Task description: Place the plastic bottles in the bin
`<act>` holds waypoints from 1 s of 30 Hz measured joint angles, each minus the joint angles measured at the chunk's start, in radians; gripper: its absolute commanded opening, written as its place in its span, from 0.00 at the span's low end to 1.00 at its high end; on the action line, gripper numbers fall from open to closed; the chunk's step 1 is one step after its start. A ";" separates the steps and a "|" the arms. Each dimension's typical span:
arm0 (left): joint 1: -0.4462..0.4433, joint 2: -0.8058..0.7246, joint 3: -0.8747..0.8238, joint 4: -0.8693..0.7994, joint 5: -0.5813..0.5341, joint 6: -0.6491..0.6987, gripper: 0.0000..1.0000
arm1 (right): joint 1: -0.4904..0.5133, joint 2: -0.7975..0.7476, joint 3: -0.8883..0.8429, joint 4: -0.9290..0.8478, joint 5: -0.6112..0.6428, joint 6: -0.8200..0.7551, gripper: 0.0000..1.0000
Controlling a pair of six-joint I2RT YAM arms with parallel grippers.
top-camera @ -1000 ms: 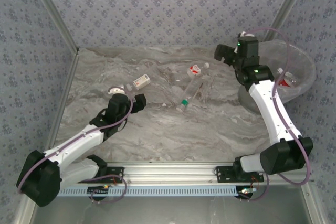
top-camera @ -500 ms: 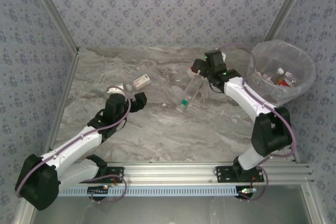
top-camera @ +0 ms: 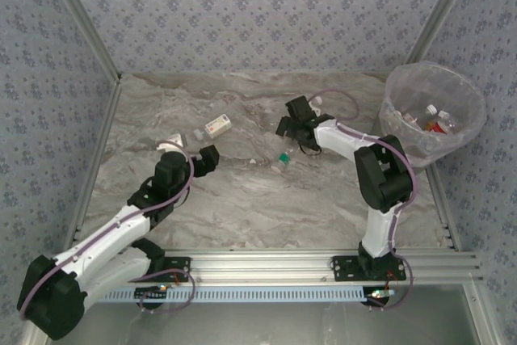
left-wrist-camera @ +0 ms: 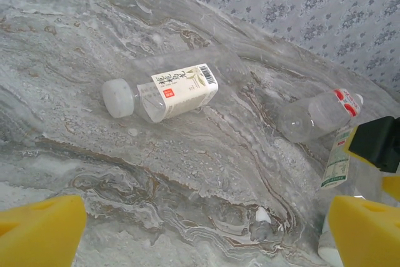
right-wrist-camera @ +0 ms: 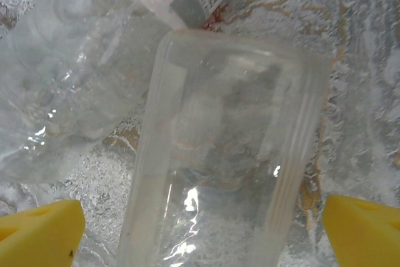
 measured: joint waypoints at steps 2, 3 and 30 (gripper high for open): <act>0.000 -0.005 -0.006 -0.007 -0.002 0.000 1.00 | 0.000 0.001 0.000 0.001 0.000 -0.001 0.99; 0.000 -0.005 -0.006 -0.012 -0.004 0.000 0.99 | -0.001 0.001 0.000 0.001 0.002 -0.001 0.99; 0.001 -0.004 -0.016 -0.019 -0.020 -0.022 0.99 | -0.047 0.037 -0.013 -0.024 -0.002 -0.053 0.89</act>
